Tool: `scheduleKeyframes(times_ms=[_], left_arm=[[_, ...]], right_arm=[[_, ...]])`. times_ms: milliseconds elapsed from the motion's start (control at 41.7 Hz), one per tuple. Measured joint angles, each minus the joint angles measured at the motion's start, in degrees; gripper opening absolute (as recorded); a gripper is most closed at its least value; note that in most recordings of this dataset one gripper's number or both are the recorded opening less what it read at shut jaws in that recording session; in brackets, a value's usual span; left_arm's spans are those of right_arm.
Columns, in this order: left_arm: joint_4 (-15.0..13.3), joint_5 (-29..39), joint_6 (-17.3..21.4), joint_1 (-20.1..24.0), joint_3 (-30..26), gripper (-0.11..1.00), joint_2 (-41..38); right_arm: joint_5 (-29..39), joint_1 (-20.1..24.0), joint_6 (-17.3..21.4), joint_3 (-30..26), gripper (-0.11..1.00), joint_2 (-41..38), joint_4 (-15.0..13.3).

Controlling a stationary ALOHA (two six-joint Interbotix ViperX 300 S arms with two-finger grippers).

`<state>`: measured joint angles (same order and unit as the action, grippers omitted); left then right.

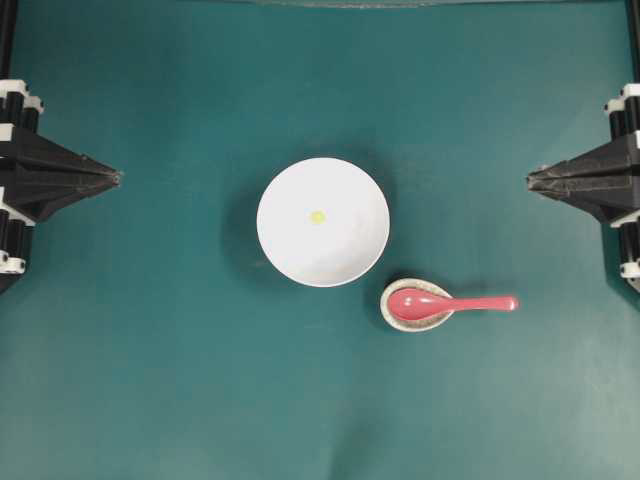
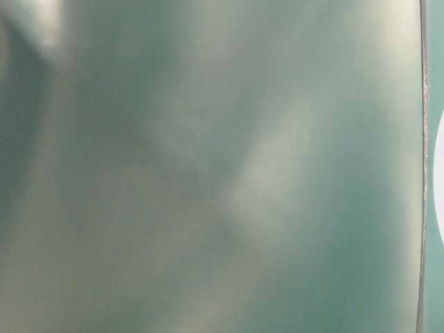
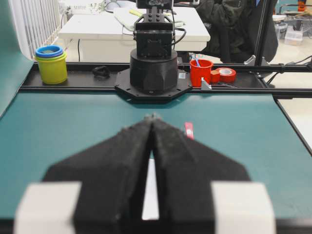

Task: Scoop the yellow hexagonal prism block from the bowl with a spoon using the right arm.
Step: 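Move the right gripper toward the pink spoon handle in the spoon rest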

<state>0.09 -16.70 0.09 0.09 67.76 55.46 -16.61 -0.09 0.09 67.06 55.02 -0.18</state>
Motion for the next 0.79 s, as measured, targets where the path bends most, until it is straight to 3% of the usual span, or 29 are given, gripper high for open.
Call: scheduleKeyframes(times_ms=[288,360,504,576,791], left_arm=[[0.62,1.05,0.35,0.0,0.0,0.0,0.18],[0.7,1.05,0.26,0.0,0.0,0.0,0.18],[0.7,1.14,0.26,0.0,0.0,0.0,0.09],[0.7,1.14,0.26,0.0,0.0,0.0,0.09],[0.7,1.14,0.26,0.0,0.0,0.0,0.0]], right_arm=[[2.11,-0.09,0.7,0.0,0.02,-0.35,0.18],[2.46,0.0,0.7,0.0,0.11,-0.44,0.18],[4.04,0.7,0.7,0.0,0.45,-0.7,0.26],[4.39,1.23,0.79,0.0,0.56,-1.23,0.26],[3.6,3.08,0.79,0.79,0.56,-4.48,0.26]])
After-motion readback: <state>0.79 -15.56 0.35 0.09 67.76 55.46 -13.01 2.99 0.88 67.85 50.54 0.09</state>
